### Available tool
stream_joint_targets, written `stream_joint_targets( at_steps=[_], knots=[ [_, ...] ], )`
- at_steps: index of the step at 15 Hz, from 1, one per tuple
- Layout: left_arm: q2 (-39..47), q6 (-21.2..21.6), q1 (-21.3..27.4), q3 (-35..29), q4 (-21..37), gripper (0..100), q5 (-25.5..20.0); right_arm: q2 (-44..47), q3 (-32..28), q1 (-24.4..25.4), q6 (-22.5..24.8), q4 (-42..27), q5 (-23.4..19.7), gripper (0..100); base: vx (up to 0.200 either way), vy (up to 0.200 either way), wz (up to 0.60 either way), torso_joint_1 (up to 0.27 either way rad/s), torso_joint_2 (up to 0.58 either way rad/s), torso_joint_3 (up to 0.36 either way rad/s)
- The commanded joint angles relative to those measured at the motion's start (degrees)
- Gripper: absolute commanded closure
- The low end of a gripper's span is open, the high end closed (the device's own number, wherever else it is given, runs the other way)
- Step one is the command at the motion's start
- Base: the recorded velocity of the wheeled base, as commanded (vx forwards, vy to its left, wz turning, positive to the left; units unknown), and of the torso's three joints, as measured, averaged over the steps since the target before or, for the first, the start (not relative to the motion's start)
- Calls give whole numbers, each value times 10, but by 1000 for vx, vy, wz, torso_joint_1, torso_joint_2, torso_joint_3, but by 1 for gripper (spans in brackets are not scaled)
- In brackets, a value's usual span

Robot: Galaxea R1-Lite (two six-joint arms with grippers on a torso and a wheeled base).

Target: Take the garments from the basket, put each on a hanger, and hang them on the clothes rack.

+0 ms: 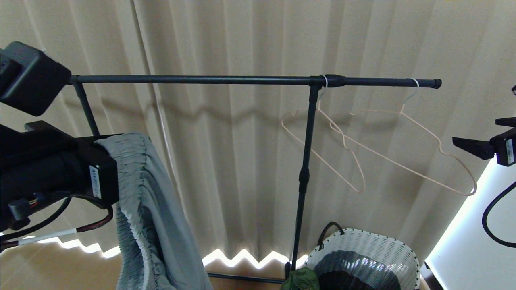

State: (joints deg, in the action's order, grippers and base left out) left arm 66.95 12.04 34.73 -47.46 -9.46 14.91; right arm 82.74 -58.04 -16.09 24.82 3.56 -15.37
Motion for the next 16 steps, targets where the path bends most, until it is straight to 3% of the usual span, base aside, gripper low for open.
stream_joint_targets(
  at_steps=[1,3,8,14,16],
  knots=[
    [-1,0,0,2,0,100,0,76,-85,0,5,-87,-48,0,0,0,0,0,0,0],
    [0,2,0,9,0,100,0,109,-118,0,5,-125,-68,0,0,0,0,0,0,0],
    [-2,3,1,15,0,100,0,211,-170,0,3,-126,-71,0,0,0,0,0,0,0],
    [-1,2,1,16,0,100,0,245,-193,-1,-1,-127,-106,0,0,0,0,0,0,0],
    [-2,2,1,16,0,100,0,246,-193,0,-26,-129,-137,0,0,0,0,0,0,0]
  ],
)
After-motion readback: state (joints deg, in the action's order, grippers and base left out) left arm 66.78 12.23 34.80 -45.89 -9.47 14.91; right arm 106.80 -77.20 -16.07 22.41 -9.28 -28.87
